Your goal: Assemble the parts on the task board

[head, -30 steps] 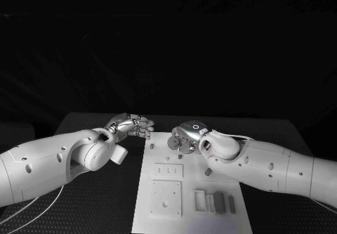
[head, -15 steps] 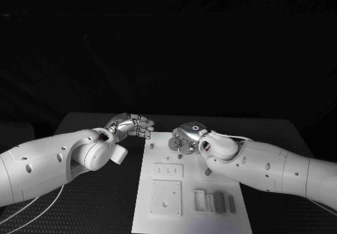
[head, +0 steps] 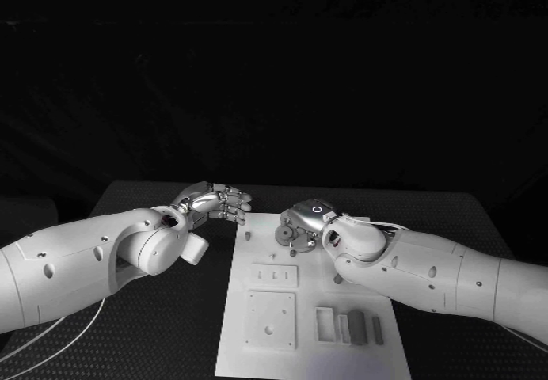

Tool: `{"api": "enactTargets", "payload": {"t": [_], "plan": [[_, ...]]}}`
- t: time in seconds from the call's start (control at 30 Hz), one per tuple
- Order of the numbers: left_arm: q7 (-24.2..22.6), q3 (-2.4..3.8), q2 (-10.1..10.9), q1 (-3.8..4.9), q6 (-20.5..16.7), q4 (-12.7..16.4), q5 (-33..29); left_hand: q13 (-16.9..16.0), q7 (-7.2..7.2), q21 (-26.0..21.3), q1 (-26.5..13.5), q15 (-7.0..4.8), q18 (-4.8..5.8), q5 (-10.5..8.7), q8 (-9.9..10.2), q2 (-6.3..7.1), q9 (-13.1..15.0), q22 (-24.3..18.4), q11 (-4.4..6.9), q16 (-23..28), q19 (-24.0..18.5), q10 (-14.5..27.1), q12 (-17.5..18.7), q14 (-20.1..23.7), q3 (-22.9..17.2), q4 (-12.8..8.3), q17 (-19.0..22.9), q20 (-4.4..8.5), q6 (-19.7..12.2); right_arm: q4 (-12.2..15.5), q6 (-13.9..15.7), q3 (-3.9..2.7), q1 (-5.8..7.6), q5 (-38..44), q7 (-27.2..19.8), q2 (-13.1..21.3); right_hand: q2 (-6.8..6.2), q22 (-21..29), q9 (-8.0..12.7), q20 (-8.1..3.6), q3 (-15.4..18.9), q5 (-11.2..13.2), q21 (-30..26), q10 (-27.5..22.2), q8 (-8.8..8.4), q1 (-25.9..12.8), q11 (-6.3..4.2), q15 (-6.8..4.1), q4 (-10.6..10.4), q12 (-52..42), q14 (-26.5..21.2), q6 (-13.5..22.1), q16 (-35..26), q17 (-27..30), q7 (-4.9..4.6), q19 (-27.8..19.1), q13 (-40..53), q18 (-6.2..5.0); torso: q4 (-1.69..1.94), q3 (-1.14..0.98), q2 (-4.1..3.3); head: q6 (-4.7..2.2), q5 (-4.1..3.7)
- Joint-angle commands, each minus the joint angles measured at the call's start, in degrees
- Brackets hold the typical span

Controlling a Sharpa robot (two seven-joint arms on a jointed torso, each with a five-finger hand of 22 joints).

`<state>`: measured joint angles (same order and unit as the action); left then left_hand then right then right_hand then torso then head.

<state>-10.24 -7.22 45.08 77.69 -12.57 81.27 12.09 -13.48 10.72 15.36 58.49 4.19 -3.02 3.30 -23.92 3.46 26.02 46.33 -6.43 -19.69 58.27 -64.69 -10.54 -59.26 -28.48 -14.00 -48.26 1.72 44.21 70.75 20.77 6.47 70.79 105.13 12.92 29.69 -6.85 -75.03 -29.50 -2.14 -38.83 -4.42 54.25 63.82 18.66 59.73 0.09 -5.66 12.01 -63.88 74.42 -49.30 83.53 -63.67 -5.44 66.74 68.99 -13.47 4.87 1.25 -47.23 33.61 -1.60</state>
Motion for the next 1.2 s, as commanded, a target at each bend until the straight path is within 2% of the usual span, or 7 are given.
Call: {"api": "enactTargets", "payload": {"t": [0.03,0.7,0.77,0.87,0.93,1.1,1.2], "plan": [[-0.4,0.05,0.0,0.06,0.6,0.1,0.1,-0.1,0.37,-0.3,-0.1,0.08,-0.75,-0.18,0.3,0.09,0.1,0.1,-0.41,0.3,-0.2,-0.1,0.2,-0.4,-0.1,0.4,-0.1,-0.27,-0.1,-0.7,-1.9,0.12,-0.15,0.4,-0.4,-0.2,-0.55,-0.7,0.0,-0.32,0.2,-0.1,-0.1,-0.2,0.3,0.0,0.25,0.06,-0.4,-0.3,0.2,-5.6,0.3,0.1,-1.24,0.2,-0.1,-1.53,-0.03,0.02,0.02,0.07,0.04],[-0.3,0.05,0.0,0.06,0.7,0.0,0.1,-0.2,0.38,-0.4,-0.2,0.09,-0.75,-0.18,0.3,0.1,0.1,0.1,-0.41,0.4,-0.2,-0.1,0.3,-0.4,0.0,0.4,-0.2,-0.28,-0.1,-2.2,-1.8,0.15,-0.38,-1.2,-0.8,-0.6,-1.08,-0.7,0.3,-0.29,0.1,-0.1,-0.4,-0.5,-0.48,0.1,0.58,0.35,-0.7,-0.3,-0.2,-4.6,0.1,0.7,-1.6,0.1,-0.3,-1.53,-0.04,0.02,0.01,0.05,0.0],[-0.3,0.05,0.1,0.06,0.7,0.1,0.1,-0.2,0.38,-0.4,-0.2,0.09,-0.75,-0.18,0.3,0.1,0.1,0.1,-0.41,0.4,-0.2,-0.1,0.3,-0.4,0.0,0.4,-0.2,-0.28,-0.1,-2.2,-1.7,0.15,-0.38,-1.8,-1.0,-0.6,-1.57,-0.7,0.5,-0.24,0.1,-0.1,-0.5,-0.7,-1.04,0.0,0.81,0.53,-0.9,-0.2,-0.3,-3.8,0.1,0.8,-1.85,0.0,-0.4,-1.53,-0.07,0.02,0.01,0.03,0.0],[-0.3,0.05,0.0,0.06,0.7,0.1,0.1,-0.2,0.38,-0.4,-0.2,0.09,-0.75,-0.18,0.3,0.11,0.1,0.1,-0.42,0.4,-0.2,-0.1,0.3,-0.4,0.0,0.4,-0.2,-0.28,-0.1,-2.3,-1.5,0.15,-0.38,-2.5,-1.3,-0.5,-3.06,-0.7,1.6,-0.17,-0.1,-0.1,-0.7,-1.1,-3.25,-0.1,1.86,1.5,-1.8,-0.3,-0.5,-0.2,0.0,0.9,-2.96,0.1,-0.6,-1.53,-0.04,0.03,0.02,0.07,-0.02],[-0.3,0.05,0.0,0.06,0.7,0.1,0.1,-0.2,0.39,-0.4,-0.2,0.09,-0.74,-0.18,0.3,0.1,0.1,0.1,-0.42,0.4,-0.2,-0.1,0.3,-0.4,0.0,0.4,-0.2,-0.28,-0.1,-2.3,-1.5,0.15,-0.37,-3.0,-1.5,-0.4,-3.79,-0.7,2.0,-0.12,-0.2,-0.1,-0.8,-1.3,-3.96,-0.1,2.05,1.72,-2.5,-0.4,-0.6,1.0,0.0,0.9,-3.15,0.1,-0.7,-1.53,-0.02,0.02,0.02,0.08,-0.03],[-0.1,0.05,0.0,0.06,0.7,0.0,0.1,-0.2,0.42,-0.4,-0.3,0.1,-0.74,-0.18,0.4,0.08,0.1,0.1,-0.44,0.5,-0.2,-0.1,0.4,-0.4,0.0,0.5,-0.2,-0.29,-0.2,-2.4,-2.1,0.14,-0.37,-4.8,-2.3,-0.1,-5.28,-0.8,2.4,-0.02,-0.2,-0.1,-1.0,-1.7,-4.59,-0.2,2.27,1.96,-3.5,-0.4,-1.1,2.2,-0.1,1.6,-3.42,0.0,-0.9,-1.53,0.0,-0.01,0.0,0.18,-0.02],[-0.1,0.05,-0.1,0.06,0.8,0.0,0.1,-0.3,0.48,-0.5,-0.6,0.12,-0.72,-0.18,0.5,-0.02,0.2,0.2,-0.48,0.6,-0.2,0.0,0.5,-0.4,0.1,0.8,-0.3,-0.31,-0.3,-2.4,-2.6,0.14,-0.37,-5.4,-2.7,0.0,-5.51,-0.8,2.5,0.05,-0.2,-0.1,-1.1,-2.0,-4.64,-0.3,2.35,2.01,-4.0,-0.4,-1.6,2.4,-0.3,2.1,-3.45,-0.1,-1.0,-1.53,0.02,0.01,0.02,0.2,-0.06]]}}
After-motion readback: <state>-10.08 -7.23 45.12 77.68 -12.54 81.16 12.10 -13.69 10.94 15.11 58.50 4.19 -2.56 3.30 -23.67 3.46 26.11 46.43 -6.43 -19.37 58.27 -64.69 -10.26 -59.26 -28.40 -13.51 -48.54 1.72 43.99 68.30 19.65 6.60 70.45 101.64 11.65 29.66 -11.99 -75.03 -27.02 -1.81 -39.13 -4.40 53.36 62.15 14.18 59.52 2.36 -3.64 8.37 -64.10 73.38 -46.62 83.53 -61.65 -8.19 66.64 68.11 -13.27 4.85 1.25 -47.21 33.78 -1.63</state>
